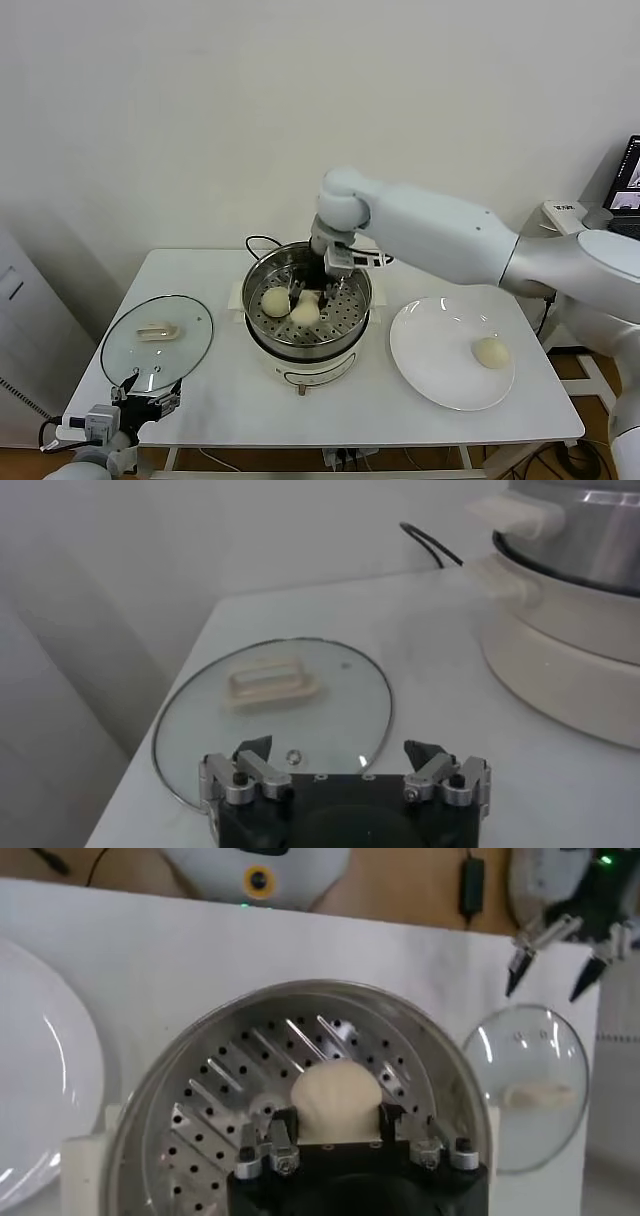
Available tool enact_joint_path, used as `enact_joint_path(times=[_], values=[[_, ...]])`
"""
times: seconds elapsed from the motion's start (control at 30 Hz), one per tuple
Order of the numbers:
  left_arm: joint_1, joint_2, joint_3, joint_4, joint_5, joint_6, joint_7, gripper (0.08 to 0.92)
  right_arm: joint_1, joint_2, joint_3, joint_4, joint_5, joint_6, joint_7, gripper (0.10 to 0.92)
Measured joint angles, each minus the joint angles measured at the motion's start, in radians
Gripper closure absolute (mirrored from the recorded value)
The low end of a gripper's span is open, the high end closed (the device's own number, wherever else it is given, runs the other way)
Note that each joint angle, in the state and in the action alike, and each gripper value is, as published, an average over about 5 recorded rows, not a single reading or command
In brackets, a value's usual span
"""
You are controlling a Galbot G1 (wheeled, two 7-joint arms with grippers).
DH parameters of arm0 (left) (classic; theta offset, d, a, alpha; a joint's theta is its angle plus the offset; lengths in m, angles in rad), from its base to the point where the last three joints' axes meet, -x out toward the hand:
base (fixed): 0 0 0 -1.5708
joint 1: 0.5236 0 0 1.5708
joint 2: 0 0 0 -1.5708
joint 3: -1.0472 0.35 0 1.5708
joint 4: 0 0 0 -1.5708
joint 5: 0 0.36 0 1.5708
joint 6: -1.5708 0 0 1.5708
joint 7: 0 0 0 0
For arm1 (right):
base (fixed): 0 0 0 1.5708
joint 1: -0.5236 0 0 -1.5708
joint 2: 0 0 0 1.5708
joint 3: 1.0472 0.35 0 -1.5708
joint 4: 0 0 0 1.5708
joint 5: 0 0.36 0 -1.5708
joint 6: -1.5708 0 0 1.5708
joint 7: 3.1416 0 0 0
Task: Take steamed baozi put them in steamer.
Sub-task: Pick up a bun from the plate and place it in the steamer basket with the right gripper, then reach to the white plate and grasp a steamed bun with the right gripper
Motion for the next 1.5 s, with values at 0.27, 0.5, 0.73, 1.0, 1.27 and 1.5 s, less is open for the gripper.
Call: enact_joint_path(times=[0.27, 0.5, 0.73, 1.0, 1.27, 1.5], values=[[-0.006, -0.002, 0.005, 0.008, 0.000, -0.001, 0.001, 0.177, -0.055, 0.020, 0.018, -0.007, -0.053, 0.022, 0.002, 0.522], [-0.008, 0.002, 0.005, 0.014, 0.000, -0.005, 0.002, 0.177, -0.074, 0.022, 0.020, -0.002, -0.073, 0.024, 0.005, 0.437], [-0.007, 0.005, 0.004, 0.014, 0.000, -0.007, 0.002, 0.177, -0.075, 0.019, 0.030, -0.002, -0.091, 0.017, 0.013, 0.266], [-0.010, 0.011, 0.004, 0.016, -0.001, -0.007, 0.003, 0.177, -0.040, -0.004, 0.072, -0.022, -0.092, -0.006, 0.014, 0.203], [-0.013, 0.023, 0.001, 0.008, -0.005, -0.005, 0.003, 0.177, 0.048, -0.097, 0.084, -0.080, -0.018, -0.119, 0.005, 0.203], [-0.012, 0.026, 0.000, 0.000, -0.006, -0.003, 0.003, 0.177, 0.111, -0.219, 0.037, -0.144, 0.088, -0.279, -0.023, 0.203]])
